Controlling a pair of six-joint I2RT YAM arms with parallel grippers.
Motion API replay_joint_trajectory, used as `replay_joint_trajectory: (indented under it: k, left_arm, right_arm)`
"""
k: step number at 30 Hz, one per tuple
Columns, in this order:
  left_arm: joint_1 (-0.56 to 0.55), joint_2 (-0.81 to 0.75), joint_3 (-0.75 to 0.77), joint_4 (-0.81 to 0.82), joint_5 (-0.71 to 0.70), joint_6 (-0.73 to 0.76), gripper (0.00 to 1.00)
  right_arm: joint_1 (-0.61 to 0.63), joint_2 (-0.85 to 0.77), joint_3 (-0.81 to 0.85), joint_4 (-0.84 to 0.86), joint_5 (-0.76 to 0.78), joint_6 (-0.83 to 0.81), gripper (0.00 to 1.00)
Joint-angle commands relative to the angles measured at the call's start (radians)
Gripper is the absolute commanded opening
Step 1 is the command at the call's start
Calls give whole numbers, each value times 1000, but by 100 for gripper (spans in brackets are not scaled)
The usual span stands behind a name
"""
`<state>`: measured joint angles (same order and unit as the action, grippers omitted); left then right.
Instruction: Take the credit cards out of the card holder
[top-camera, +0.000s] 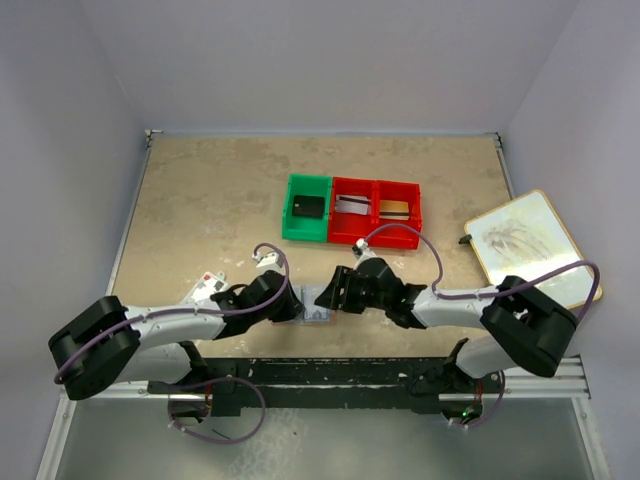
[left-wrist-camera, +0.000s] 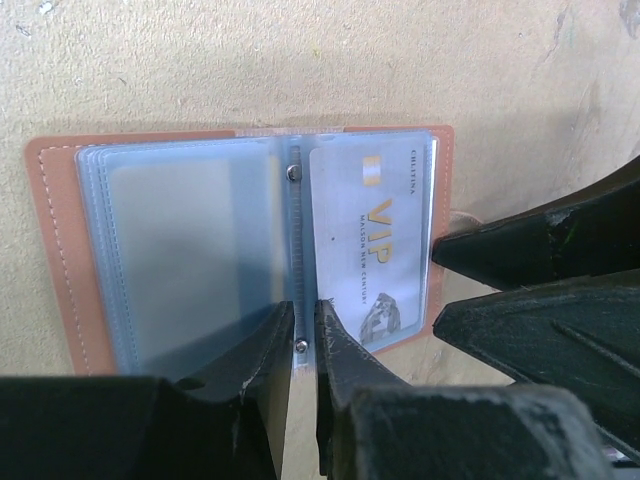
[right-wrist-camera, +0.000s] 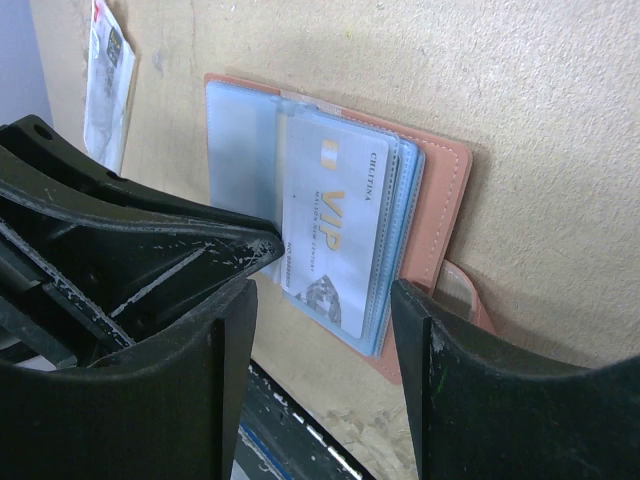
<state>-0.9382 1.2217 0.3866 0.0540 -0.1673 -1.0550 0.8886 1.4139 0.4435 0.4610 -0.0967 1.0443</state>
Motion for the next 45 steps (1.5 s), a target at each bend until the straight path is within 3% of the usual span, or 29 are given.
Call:
replay_joint_trajectory:
  k: [1,8,17,25,45]
  left_arm:
    - [-2,-18,6,-19,-22,22,11]
    - [-2,-99,69,-132,-68,49,16]
    - [-1,-124,88,-375,-272,43,28]
    - [0,-95,29,-320,-230,21,29]
    - [0,-82,28,-300,-202,44,19]
  right_arm:
    - [-6,-20,33,2,-5,-32,59]
    - [-6,39,52,32,-41,-47,58]
    - [-7,23,75,-39,-3,-65,57]
    - [-7,-63,98,-100,27,-104,58]
    - [-6,83,72,6,-47,-83,57]
